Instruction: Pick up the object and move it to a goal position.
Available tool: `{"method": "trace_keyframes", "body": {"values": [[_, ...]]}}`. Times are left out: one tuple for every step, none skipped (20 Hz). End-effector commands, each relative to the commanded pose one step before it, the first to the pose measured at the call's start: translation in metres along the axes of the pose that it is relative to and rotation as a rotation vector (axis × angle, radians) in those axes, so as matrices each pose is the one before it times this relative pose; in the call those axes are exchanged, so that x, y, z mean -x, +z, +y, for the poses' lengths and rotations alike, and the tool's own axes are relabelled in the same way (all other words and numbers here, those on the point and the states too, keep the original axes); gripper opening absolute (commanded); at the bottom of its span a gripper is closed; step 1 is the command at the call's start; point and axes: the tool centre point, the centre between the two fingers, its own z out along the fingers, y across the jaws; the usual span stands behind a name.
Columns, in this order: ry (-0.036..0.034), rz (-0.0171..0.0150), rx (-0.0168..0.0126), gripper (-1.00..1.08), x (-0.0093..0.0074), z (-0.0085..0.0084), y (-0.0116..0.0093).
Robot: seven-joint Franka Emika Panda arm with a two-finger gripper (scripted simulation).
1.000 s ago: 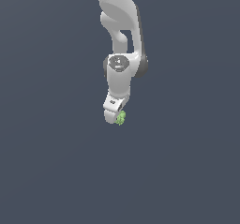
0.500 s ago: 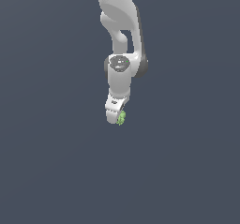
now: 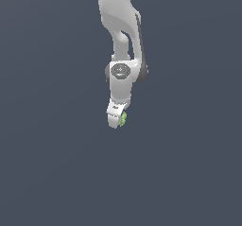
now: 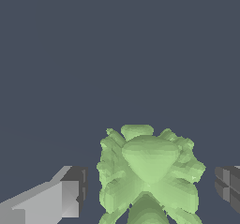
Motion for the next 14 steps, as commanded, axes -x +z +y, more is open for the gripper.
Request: {"method": "trace_keyframes", "body": {"values": [[-0.00111, 0.00001, -0.00016, 1.00, 0.00015, -0.00032, 0.01144], [-0.00068, -0.00003, 0.00010, 1.00, -0.00022, 0.00000, 0.00321], [0.00000, 0.00000, 0.00000, 1.00, 0.00008, 0.00018, 0.00261], [0.00000, 0.00000, 0.00000, 1.00, 0.00004, 0.00019, 0.00198], [0.00000, 0.00000, 0.00000, 1.00, 0.00001, 0.00017, 0.00139], [0.00000, 0.00000, 0.00000, 1.00, 0.00000, 0.00012, 0.00082], [0.00000, 0.00000, 0.00000, 1.00, 0.00000, 0.00004, 0.00027], [0.00000, 0.00000, 0.00000, -1.00, 0.00000, 0.00000, 0.00000], [0.00000, 0.00000, 0.00000, -1.00, 0.00000, 0.00000, 0.00000], [0.00000, 0.00000, 0.00000, -1.00, 0.00000, 0.00000, 0.00000], [0.00000, 0.00000, 0.00000, -1.00, 0.00000, 0.00000, 0.00000], [0.00000, 0.00000, 0.00000, -1.00, 0.00000, 0.00000, 0.00000], [0.00000, 0.00000, 0.00000, -1.00, 0.00000, 0.00000, 0.00000], [0.00000, 0.00000, 0.00000, -1.00, 0.00000, 0.00000, 0.00000]]}}
